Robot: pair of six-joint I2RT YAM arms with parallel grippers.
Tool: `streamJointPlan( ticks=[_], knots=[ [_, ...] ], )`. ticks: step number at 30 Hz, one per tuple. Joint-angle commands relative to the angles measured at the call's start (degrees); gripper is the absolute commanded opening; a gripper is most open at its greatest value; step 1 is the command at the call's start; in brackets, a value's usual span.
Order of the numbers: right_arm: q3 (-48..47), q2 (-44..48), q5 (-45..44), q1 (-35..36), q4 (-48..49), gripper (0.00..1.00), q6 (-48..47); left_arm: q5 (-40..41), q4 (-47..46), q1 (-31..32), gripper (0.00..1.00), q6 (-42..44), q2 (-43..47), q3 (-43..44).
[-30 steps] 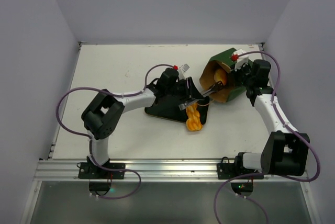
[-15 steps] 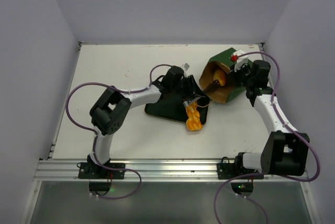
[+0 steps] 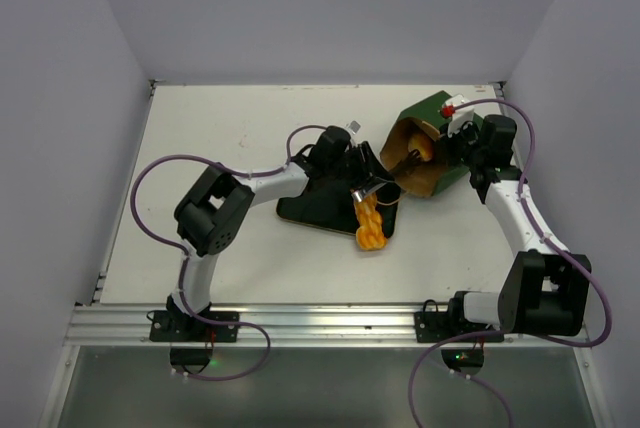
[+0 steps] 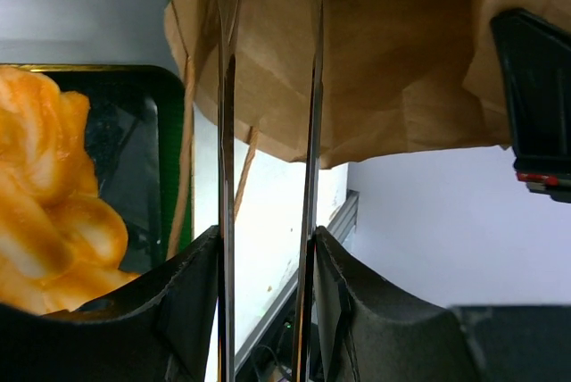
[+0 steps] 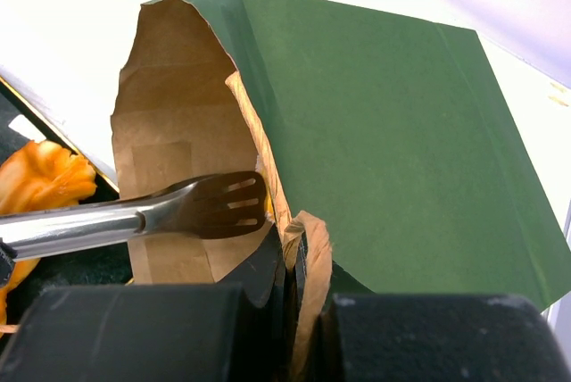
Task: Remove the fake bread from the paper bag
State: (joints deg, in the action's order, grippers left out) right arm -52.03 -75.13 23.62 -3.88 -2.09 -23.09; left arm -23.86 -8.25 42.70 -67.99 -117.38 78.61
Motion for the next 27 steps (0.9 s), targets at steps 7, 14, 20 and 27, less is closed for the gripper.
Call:
streamJointPlan(
  ticks=[7, 14, 20, 27],
  knots=[
    [0.2, 0.5, 2.5, -0.1, 3.4, 0.02, -0.6, -2.1, -6.9, -0.5, 0.47, -3.1, 1.1, -0.7],
    [0.3, 0.6, 2.4, 0.0, 3.4, 0.02, -0.7, -2.5, -7.7, -0.5, 0.47, -4.1, 0.9, 0.1],
    [0.3, 0.3, 2.6, -0.1, 3.6, 0.02, -0.7, -2.9, -8.0, -0.5, 0.47, -4.1, 2.7, -1.7],
    [0.3, 0.6, 2.5, -0.1, 3.4, 0.03, -0.6, -2.9, -5.1, -0.5, 0.48, -3.5, 1.5, -0.3]
  ],
)
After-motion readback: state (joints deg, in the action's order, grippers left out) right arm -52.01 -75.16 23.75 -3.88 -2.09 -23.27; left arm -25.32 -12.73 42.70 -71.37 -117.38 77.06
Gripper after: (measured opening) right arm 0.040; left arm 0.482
